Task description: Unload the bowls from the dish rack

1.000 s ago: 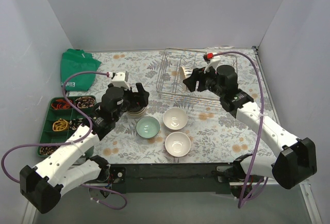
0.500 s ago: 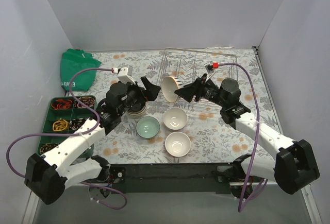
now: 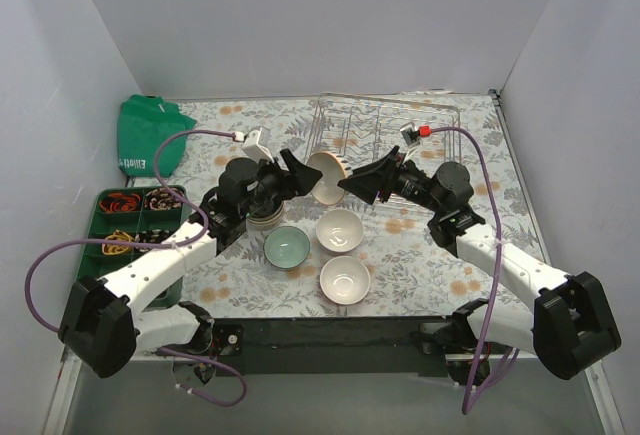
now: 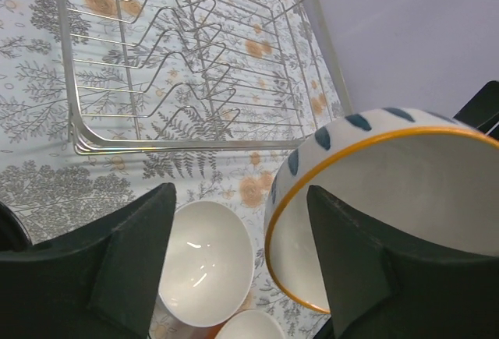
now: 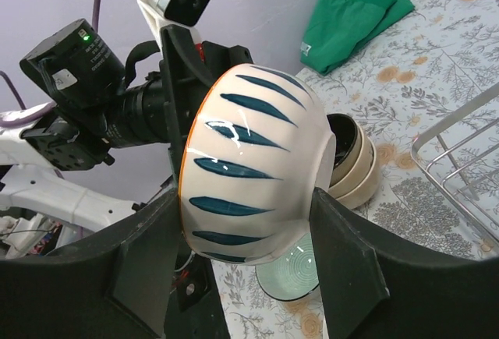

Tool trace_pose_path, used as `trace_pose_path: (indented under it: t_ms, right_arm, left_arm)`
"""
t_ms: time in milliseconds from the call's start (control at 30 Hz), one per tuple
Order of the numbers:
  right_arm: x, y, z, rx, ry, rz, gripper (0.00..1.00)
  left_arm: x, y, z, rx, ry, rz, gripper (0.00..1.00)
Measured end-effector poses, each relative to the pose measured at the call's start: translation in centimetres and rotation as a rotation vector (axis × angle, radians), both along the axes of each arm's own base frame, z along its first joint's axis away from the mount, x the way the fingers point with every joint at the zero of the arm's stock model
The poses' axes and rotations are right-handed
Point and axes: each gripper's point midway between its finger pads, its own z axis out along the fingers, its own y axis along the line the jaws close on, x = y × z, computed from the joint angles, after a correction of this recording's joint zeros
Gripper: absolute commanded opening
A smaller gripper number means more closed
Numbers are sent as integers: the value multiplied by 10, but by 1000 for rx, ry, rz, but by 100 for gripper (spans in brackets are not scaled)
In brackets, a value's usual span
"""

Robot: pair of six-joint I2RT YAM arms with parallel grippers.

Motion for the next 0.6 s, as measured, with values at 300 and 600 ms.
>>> trace_pose_path:
  t_ms: [300, 600]
  right_arm:
    - [-6, 1, -2, 16, 17, 30, 28]
    - [-6, -2, -10, 8, 41, 9, 72]
  left_arm:
    - [-9, -15, 5, -51, 5, -65, 0]
    - [-16, -16, -7, 5, 4, -102, 0]
